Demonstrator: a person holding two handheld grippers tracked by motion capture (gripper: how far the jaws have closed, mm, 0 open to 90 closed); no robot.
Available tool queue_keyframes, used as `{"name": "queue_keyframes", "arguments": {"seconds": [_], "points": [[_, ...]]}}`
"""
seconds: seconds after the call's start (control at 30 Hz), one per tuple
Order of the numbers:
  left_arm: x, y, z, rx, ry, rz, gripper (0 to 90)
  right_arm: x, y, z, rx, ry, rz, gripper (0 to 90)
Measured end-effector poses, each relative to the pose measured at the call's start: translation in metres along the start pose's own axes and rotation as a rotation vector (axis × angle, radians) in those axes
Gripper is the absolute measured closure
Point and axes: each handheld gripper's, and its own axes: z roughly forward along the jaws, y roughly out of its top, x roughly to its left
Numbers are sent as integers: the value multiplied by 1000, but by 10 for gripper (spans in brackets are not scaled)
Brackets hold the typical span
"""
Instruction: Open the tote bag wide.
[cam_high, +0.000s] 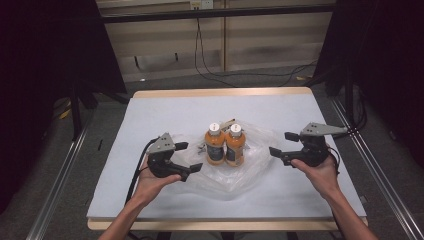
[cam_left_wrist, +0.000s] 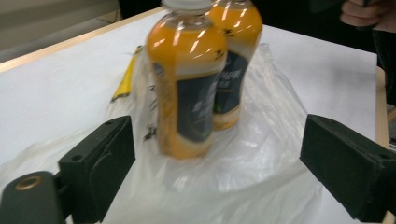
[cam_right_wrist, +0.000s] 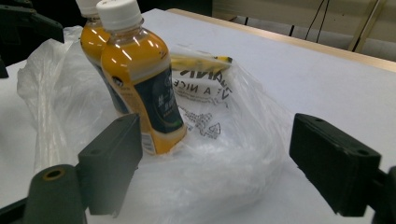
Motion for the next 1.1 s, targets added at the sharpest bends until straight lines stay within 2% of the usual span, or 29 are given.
{"name": "queue_keyframes", "arguments": {"seconds": [0.1,0.23,0.5,0.53,0.6,0.67,0.73,0.83,1.0,1.1], "points": [[4,-8,-11,19,36,-18,73,1,-8,-9,-9,-16,3,143],[6,-16,-25,9,79,-35,63,1,-17,-21,-35,-36,22,128],[8,-36,-55,-13,130,-54,38,0,-39,-45,-25,-92,43,120],[8,-38,-58,-17,139,-63,35,0,-42,-49,-25,-99,45,120],[3,-43,-64,-19,157,-109,34,-1,-48,-57,-34,-107,63,114],[-2,-49,-71,-31,153,-84,29,-2,-55,-65,-38,-120,79,110],[-3,-55,-74,-15,171,-76,21,-2,-62,-72,-40,-138,87,104],[2,-66,-77,-1,194,-118,22,-3,-72,-80,-46,-152,109,98],[6,-80,-84,-10,225,-147,22,-3,-87,-89,-64,-179,146,93],[8,-85,-86,2,234,-157,23,-4,-92,-90,-53,-185,154,92]]}}
